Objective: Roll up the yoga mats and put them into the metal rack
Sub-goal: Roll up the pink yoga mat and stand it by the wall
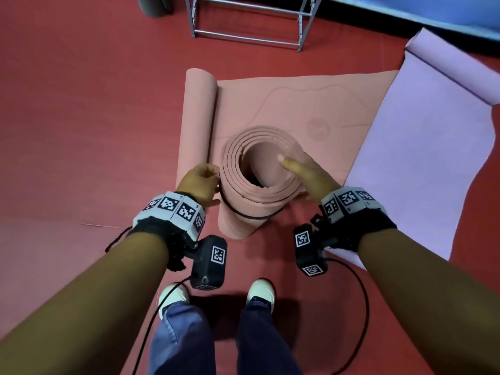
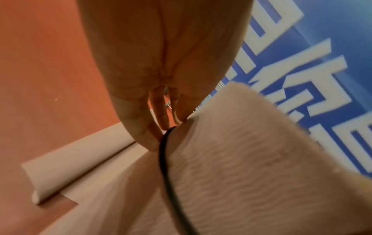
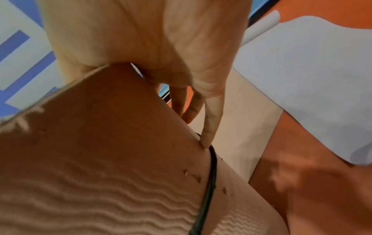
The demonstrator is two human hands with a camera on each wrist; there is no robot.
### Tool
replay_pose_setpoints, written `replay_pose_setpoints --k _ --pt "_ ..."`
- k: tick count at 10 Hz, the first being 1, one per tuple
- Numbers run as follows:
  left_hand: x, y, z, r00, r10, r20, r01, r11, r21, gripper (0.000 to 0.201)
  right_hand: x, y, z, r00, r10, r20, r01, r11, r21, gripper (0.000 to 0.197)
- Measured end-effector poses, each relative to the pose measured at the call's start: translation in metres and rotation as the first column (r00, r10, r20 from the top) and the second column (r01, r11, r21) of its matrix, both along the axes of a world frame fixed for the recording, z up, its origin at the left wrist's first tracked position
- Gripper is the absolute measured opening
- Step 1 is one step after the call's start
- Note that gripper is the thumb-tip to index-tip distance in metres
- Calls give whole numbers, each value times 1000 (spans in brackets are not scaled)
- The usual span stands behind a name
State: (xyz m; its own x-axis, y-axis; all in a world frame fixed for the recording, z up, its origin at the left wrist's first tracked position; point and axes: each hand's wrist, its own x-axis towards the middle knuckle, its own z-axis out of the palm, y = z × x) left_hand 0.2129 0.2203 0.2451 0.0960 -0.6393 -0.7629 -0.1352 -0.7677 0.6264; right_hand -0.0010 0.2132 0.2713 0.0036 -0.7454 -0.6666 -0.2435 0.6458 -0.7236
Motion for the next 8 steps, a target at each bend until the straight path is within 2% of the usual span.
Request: replay_pose_setpoints --k 1,2,3,4,5,6,7,8 --pt "1 0 -7 999 36 -38 -37 999 -31 26 -5 6 -5 982 -143 120 124 980 153 47" --pt "3 0 -18 999 32 -27 -34 996 -78 29 -5 5 -18 932 -341 125 314 930 191 56" --pt "2 3 -27 1000 27 -13 -28 991 -131 33 -3 5 -25 917 -398 -37 399 905 149 41" --pt "0 4 -36 1000 21 -15 -23 984 -174 37 -7 7 -36 907 -421 6 415 898 148 40" --pt "2 4 -41 999 44 -11 -45 975 -216 40 -7 14 -43 916 -381 125 370 924 100 41" --pt "8 1 -44 997 70 -31 -76 961 -265 38 -2 18 -51 985 -168 24 168 986 9 47" --pt "15 -3 -47 996 68 -53 -81 946 -315 36 7 14 -49 987 -161 -2 161 985 -54 53" --pt "20 -2 -51 995 47 -92 -76 933 -351 36 12 16 -54 983 -181 -36 176 978 -114 49"
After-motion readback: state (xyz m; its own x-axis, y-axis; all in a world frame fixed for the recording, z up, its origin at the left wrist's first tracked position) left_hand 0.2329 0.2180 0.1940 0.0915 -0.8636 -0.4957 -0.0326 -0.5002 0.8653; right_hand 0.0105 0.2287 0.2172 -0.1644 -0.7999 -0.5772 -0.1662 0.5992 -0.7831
